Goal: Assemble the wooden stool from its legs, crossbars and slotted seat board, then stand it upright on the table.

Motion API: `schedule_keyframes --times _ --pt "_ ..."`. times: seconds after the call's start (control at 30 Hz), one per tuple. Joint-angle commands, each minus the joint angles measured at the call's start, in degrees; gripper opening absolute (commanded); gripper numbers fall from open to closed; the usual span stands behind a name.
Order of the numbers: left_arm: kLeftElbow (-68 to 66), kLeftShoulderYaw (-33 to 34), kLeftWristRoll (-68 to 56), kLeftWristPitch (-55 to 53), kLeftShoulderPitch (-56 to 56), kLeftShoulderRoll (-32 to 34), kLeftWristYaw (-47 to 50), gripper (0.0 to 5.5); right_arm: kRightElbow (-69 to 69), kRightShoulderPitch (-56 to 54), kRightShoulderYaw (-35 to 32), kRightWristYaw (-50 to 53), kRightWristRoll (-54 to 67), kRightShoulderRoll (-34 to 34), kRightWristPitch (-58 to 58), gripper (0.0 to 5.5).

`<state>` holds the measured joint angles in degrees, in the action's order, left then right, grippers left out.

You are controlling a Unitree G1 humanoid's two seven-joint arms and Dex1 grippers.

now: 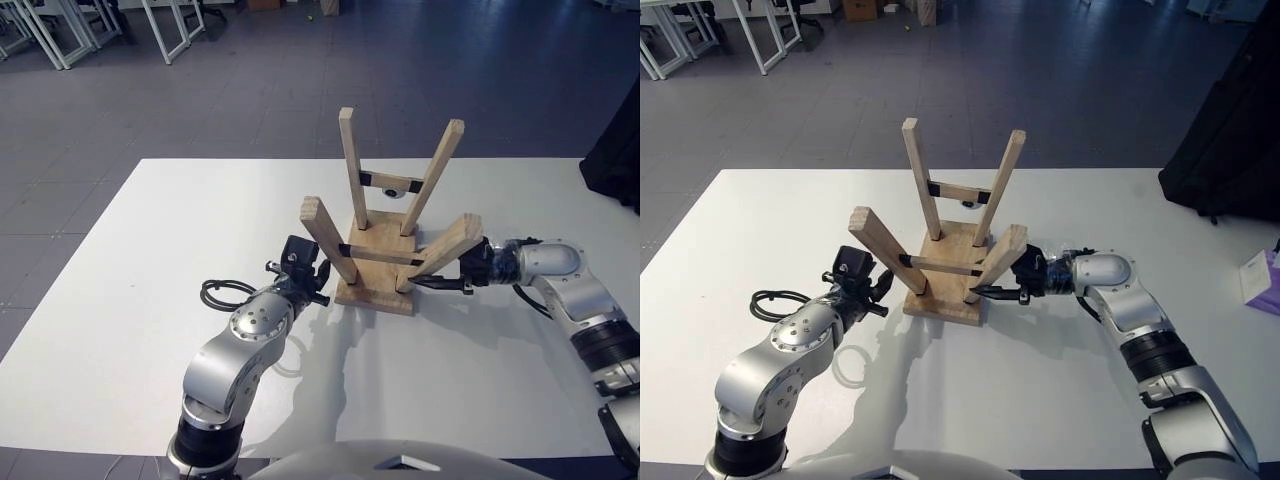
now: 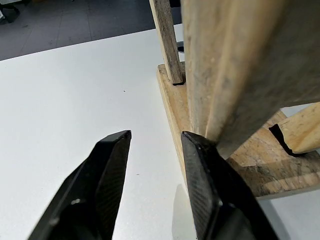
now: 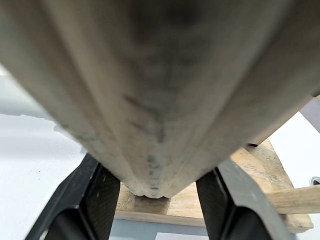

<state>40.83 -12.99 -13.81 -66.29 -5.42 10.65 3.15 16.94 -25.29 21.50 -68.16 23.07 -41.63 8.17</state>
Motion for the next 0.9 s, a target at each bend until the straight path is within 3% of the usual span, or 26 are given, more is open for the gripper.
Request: schedule_keyframes --times 0.03,0.13,0.27,0.37,0.47,0.6,0.7,0.8,0.9 --pt "5.3 -9.5 -8.7 1.1 -6.5 -2.3 -11.4 1.9 3.6 3.9 9.7 -0.6 -13.7 1.9 -7.4 2.03" --pt "5.1 -4.2 -8.4 1.3 -2.6 2.2 -12.9 1.9 1.9 5.5 10.8 -2.3 -12.8 0.4 -10.9 2.03" --pt "-3.1 13.2 -3.1 5.0 -2.1 9.2 -11.3 1.9 0.4 6.7 11.7 -3.1 -12.9 -1.3 -16.0 2.03" --pt "-6.1 28.4 -3.0 12.9 -11.8 5.1 -3.4 1.9 1.6 6.8 11.1 -1.1 -13.0 -0.9 -16.5 2.03" --pt "-3.6 32.8 -7.5 17.4 -23.7 2.4 -1.2 1.9 2.4 7.0 10.6 0.2 -12.7 -0.4 -16.7 2.03" --pt "-2.5 28.8 -14.3 16.6 -33.4 -3.2 -1.8 1.14 3.6 6.7 10.0 2.0 -12.4 0.9 -17.0 2.03" --pt "-5.5 18.9 -16.2 12.0 -33.6 -8.1 -2.7 0.63 4.6 6.2 10.0 3.0 -12.6 2.1 -16.9 2.03" --pt "-7.6 6.4 -14.4 10.4 -26.1 -11.7 -1.8 0.22 5.2 6.0 10.0 3.4 -12.8 2.6 -16.4 2.03" --pt "-10.0 -4.1 -8.8 10.5 -22.5 -9.9 -0.7 0.12 5.5 5.6 10.4 3.1 -13.0 2.8 -16.1 2.03"
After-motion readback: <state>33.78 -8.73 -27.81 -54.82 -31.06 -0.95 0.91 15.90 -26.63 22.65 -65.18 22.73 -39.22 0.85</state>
